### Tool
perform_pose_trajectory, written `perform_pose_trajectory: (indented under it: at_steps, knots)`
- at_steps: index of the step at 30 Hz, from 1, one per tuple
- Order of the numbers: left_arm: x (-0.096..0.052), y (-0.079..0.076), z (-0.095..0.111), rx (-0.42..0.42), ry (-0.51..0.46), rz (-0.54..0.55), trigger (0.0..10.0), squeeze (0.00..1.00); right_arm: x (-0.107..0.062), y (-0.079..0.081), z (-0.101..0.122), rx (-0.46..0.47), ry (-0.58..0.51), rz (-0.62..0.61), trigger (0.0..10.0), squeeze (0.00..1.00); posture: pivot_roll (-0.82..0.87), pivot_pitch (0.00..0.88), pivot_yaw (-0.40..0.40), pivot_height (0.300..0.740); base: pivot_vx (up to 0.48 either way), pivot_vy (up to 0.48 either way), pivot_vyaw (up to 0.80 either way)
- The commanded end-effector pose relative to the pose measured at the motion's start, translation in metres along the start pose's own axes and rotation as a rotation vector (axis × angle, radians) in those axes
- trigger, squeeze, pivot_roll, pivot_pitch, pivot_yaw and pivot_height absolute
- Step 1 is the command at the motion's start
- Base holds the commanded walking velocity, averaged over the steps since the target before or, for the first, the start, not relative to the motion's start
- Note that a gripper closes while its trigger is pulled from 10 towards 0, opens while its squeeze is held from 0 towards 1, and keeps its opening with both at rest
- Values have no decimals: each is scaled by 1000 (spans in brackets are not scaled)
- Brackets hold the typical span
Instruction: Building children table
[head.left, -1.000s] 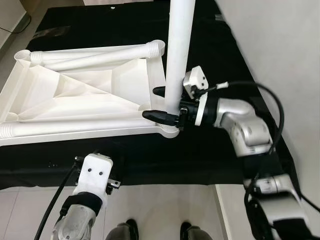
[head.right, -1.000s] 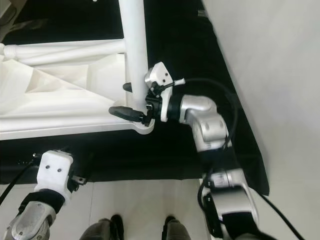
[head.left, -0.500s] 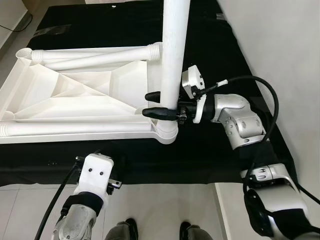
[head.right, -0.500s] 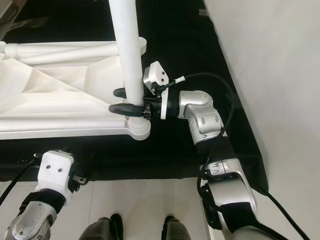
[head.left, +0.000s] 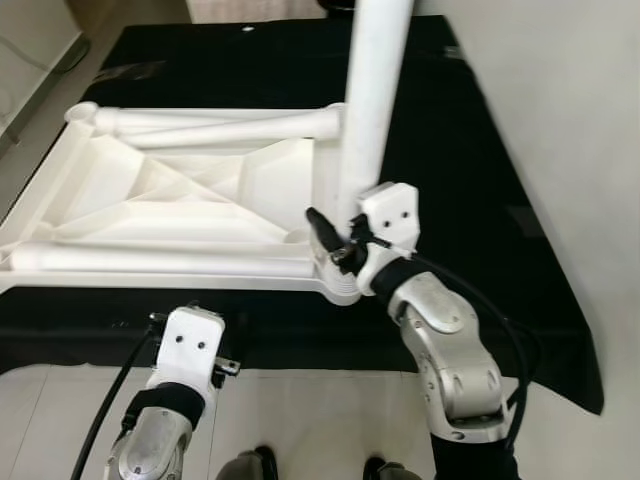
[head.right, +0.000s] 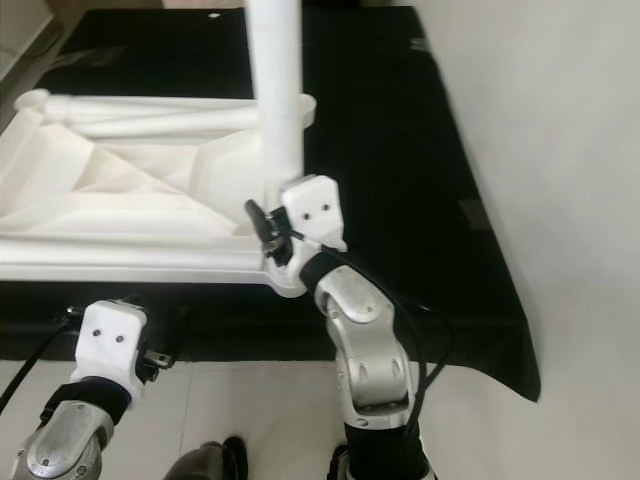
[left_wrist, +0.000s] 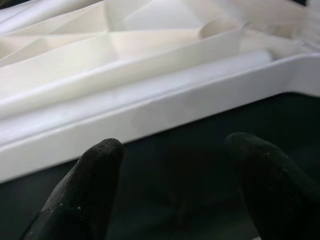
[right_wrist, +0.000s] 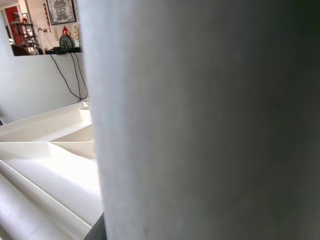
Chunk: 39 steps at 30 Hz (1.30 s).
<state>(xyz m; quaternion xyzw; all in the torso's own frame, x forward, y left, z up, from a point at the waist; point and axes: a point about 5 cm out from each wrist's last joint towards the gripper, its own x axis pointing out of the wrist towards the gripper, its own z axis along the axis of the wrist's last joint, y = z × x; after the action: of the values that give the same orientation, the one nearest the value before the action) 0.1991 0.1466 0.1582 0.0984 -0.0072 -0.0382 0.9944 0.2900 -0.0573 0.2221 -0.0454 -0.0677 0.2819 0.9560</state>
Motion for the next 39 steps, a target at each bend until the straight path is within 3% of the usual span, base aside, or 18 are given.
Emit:
perform_pose_trajectory:
  at_steps: [1, 6, 7, 9, 11, 12, 15, 16, 17, 18, 19, 21, 23, 25, 31, 35, 36, 39]
  knots:
    - [-1, 1, -6, 12, 22, 12, 10000, 0, 3, 8, -28, 69, 151, 36, 10000, 0, 67, 258, -6, 740, 0, 0, 0]
    - [-1, 2, -7, 13, 22, 15, 10000, 0, 5, 19, -18, 88, 99, 134, 10000, 0, 67, 259, -6, 740, 0, 0, 0]
    - [-1, 2, -7, 12, 21, 14, 10000, 0, 6, 22, -13, 102, 61, 195, 10000, 1000, 70, 254, -2, 740, 0, 0, 0]
    - [-1, 2, -7, 12, 21, 14, 10000, 0, 6, 22, -13, 102, 61, 195, 10000, 1000, 70, 254, -2, 740, 0, 0, 0]
    - [-1, 1, -7, 11, 21, 6, 10000, 0, 10, 20, 1, 114, -19, 404, 10000, 1000, 77, 251, 2, 740, 0, 0, 0]
    - [-2, 0, -6, 10, 21, 2, 10000, 0, 14, 14, 6, 71, -33, 499, 10000, 1000, 88, 251, 3, 740, 0, 0, 0]
    - [-2, 0, -6, 10, 20, 0, 10000, 0, 16, 10, 8, 40, -38, 553, 10000, 1000, 88, 251, 3, 740, 0, 0, 0]
    - [-3, 0, -6, 11, 20, -1, 10000, 0, 18, 1, 12, -6, -40, 655, 10000, 773, 108, 253, 10, 740, 0, 0, 0]
    - [-3, 0, -6, 11, 20, -1, 10000, 0, 18, 1, 12, -6, -40, 655, 10000, 773, 108, 253, 10, 740, 0, 0, 0]
    - [-3, 0, -6, 11, 20, -1, 10000, 0, 19, -7, 16, -51, -40, 734, 10000, 0, 111, 251, 11, 740, 0, 0, 0]
    - [-4, 0, -6, 5, 18, -4, 10000, 0, 21, -16, 18, -82, -31, 783, 10000, 0, 119, 256, 8, 740, 0, 0, 0]
    - [-4, 0, -6, 5, 18, -4, 10000, 0, 21, -16, 18, -82, -31, 783, 10000, 0, 119, 256, 8, 740, 0, 0, 0]
    - [-7, -3, -5, -19, 10, -28, 10000, 0, 25, -34, 21, -116, 5, 844, 10000, 0, 134, 253, -1, 740, 0, 0, 0]
    - [-8, -4, -5, -28, 7, -38, 10000, 0, 26, -40, 22, -130, 19, 866, 10000, 0, 134, 253, -1, 740, 0, 0, 0]
    - [-17, -14, 5, -83, -54, -165, 10000, 0, 32, -56, 33, -48, 0, 905, 10000, 0, 137, 254, -8, 740, 0, 0, 0]
    - [-27, -21, 16, -64, -105, -245, 10000, 0, 36, -61, 30, -44, 14, 921, 9608, 0, 135, 249, -15, 740, 0, 0, 0]
    - [-37, -29, 25, -104, -132, -304, 10000, 0, 38, -66, 27, -38, 22, 936, 2039, 0, 130, 245, -15, 740, 0, 0, 0]
    - [-44, -34, 36, -150, -165, -339, 10000, 0, 37, -69, 25, -23, 27, 937, 2078, 0, 129, 242, -22, 740, 0, 0, 0]
